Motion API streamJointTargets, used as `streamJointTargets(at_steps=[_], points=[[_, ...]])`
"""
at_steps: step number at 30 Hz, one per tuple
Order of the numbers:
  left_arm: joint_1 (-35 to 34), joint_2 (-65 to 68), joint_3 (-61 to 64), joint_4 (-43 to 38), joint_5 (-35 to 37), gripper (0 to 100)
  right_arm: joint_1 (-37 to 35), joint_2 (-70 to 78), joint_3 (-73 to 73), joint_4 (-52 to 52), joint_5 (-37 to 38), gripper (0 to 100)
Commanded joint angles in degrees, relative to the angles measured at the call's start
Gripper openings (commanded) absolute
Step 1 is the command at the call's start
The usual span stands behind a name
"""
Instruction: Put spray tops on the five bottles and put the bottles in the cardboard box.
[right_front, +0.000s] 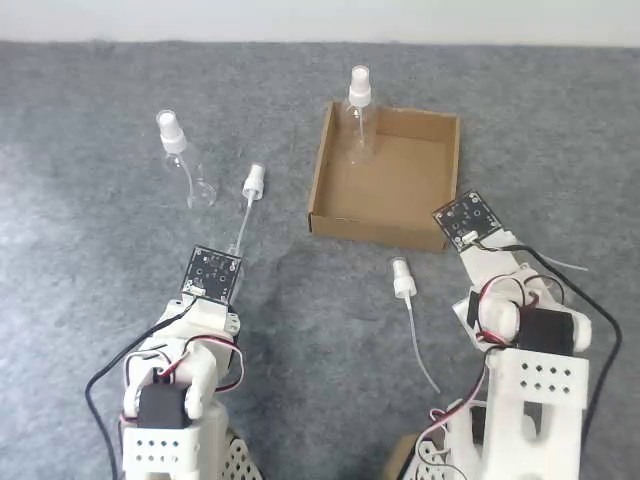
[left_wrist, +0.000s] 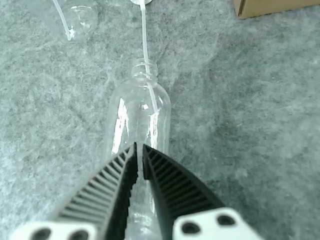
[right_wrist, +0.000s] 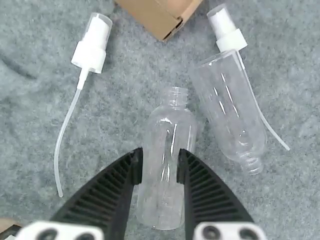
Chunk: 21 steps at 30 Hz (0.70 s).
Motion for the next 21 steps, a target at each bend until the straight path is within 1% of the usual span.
streamJointTargets(at_steps=[1,12,16,18,21], points=[[-0.4,-0.9,0.0,1.2,0.3,1,0.0,0.9,-3.3,0.6,0.7,9.1],[-0.4,-0.9,0.0,1.2,0.3,1,0.1,1.1,-1.7,0.0,0.7,9.2],[-0.4,-0.9,0.0,1.2,0.3,1,0.7,1.9,-5.0,0.8,0.7,9.3],[-0.4,-0.9,0.0,1.2,0.3,1,3.0,4.5,-9.1,2.9,0.9,10.6],[-0.4,-0.9,0.0,1.2,0.3,1,7.2,11.5,-16.5,5.1,1.8,17.4]])
